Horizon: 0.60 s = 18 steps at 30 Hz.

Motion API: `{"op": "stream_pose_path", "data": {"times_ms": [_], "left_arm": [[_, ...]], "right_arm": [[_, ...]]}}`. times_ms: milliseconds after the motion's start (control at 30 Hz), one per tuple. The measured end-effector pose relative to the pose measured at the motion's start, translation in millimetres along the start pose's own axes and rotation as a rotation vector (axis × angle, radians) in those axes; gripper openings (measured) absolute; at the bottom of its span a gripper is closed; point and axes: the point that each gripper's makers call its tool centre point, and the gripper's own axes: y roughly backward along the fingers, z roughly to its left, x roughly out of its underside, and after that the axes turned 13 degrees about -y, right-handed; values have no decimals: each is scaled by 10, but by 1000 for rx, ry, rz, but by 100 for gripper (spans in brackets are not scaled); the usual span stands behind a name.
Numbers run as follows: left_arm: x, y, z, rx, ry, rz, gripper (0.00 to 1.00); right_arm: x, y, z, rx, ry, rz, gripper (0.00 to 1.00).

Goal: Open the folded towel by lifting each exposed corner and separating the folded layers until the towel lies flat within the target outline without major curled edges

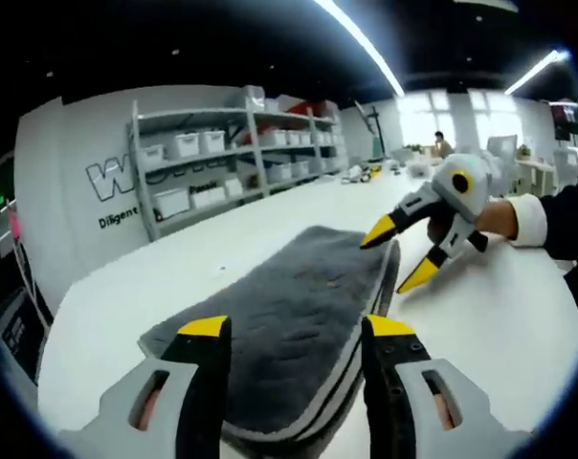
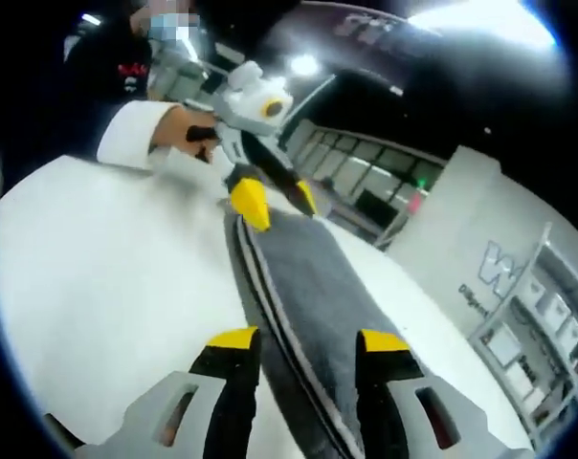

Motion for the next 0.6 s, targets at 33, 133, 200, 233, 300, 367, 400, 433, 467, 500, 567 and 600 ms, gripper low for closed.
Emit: {"op": "stream_pose_path", "data": {"times_ms": [33, 133, 200, 233, 300, 367, 400, 433, 467, 500, 567, 600], "left_arm": [[-3, -4, -1, 1, -35, -3, 57], [11, 6, -42, 24, -49, -3, 62], [31, 14, -42, 38, -56, -14, 63], [56, 19, -28, 44, -51, -16, 64], [101, 26, -27, 54, -47, -19, 65], [214, 29, 3, 53, -50, 14, 65], [261, 31, 11, 52, -54, 30, 65], [289, 35, 16, 52, -53, 38, 65], [306, 43, 16, 53, -51, 40, 65], [310, 51, 2, 59, -46, 36, 64], [315, 51, -17, 63, -48, 37, 64], [330, 48, -33, 66, -55, 46, 63]], "right_arm": [[16, 29, -29, 4, 1, 1, 37], [64, 104, -121, 21, 8, 8, 37], [113, 156, -200, 37, 11, 16, 37], [138, 181, -237, 43, 6, 20, 37], [188, 223, -283, 47, 1, 26, 37], [244, 256, -322, 54, 1, 39, 37], [277, 277, -350, 59, 2, 46, 37], [298, 294, -364, 61, 1, 49, 37], [314, 313, -383, 62, -2, 52, 37], [327, 333, -402, 65, -8, 53, 37], [350, 367, -431, 70, -14, 54, 37], [366, 387, -444, 71, -15, 57, 37]]}}
